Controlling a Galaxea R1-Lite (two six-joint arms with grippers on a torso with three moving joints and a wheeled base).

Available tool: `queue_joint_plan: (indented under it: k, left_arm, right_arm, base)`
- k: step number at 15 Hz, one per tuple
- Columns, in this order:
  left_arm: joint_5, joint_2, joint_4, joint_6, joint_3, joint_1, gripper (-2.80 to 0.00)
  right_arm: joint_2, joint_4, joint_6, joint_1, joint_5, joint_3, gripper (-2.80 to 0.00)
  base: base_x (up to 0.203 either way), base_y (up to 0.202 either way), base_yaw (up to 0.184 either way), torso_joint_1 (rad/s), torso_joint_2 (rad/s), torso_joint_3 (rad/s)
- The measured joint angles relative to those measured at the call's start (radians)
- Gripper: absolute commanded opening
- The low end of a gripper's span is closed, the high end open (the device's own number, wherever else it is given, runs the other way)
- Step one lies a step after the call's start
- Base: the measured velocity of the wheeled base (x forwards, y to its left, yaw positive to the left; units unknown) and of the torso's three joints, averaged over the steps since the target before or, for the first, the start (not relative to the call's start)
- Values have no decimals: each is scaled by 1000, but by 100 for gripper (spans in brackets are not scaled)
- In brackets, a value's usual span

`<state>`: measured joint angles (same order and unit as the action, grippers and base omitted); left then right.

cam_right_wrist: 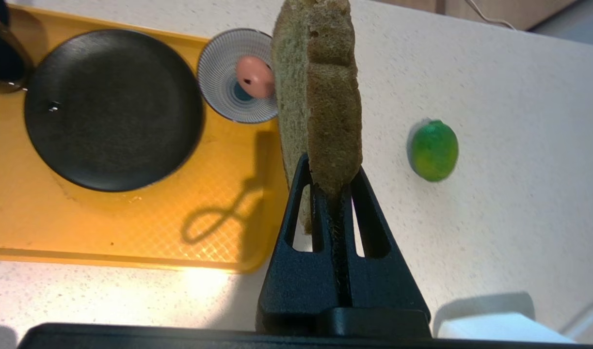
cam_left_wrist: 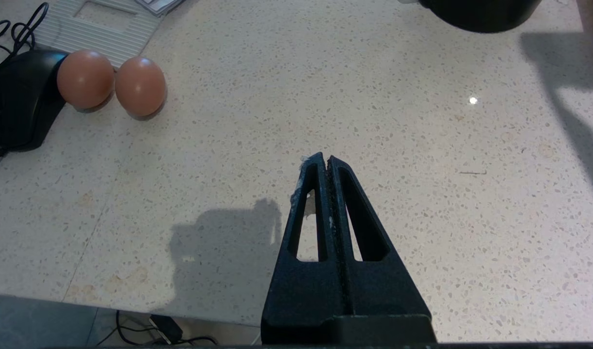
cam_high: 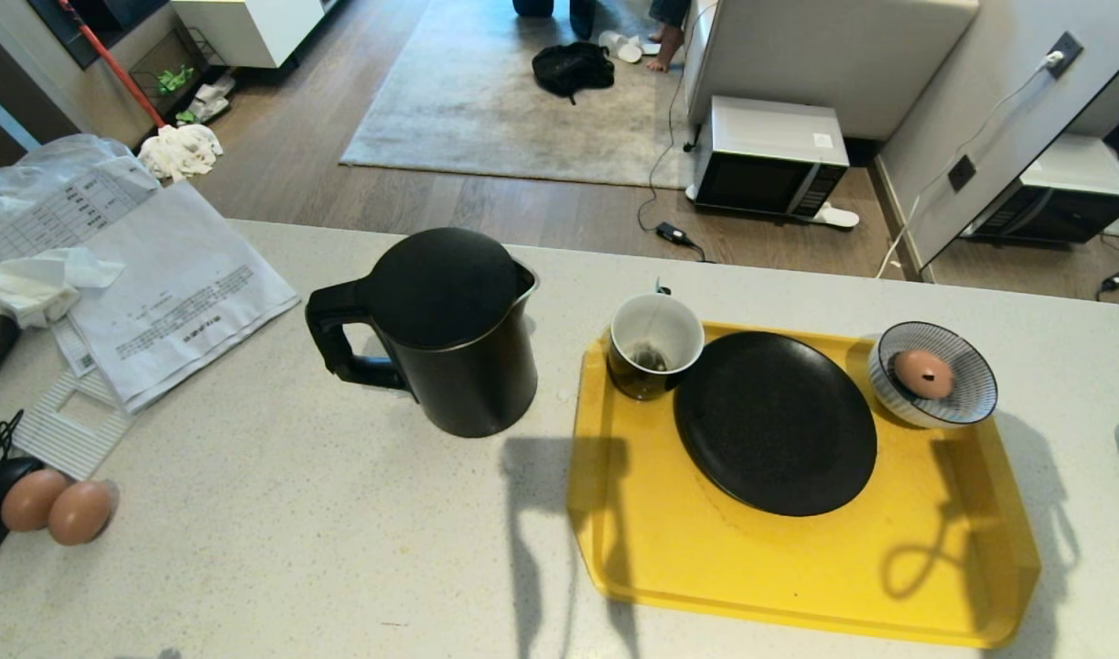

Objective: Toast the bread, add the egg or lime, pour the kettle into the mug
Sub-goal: Put the bread slices in the toaster

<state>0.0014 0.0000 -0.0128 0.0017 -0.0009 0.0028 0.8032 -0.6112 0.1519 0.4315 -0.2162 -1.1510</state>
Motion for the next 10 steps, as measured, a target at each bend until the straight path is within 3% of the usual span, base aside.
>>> queue_joint_plan:
  k: [2,10]
  left_arm:
    - [1,0,0,0,0,0,-280]
    - [0,0,0,0,0,0,-280]
  right_arm:
    - [1,-18,-2,-8,34,-19,-280]
    - [7,-18,-16,-35,38,-8,-280]
  base:
    - [0,0,0,0,0,0]
    - [0,0,0,0,0,0]
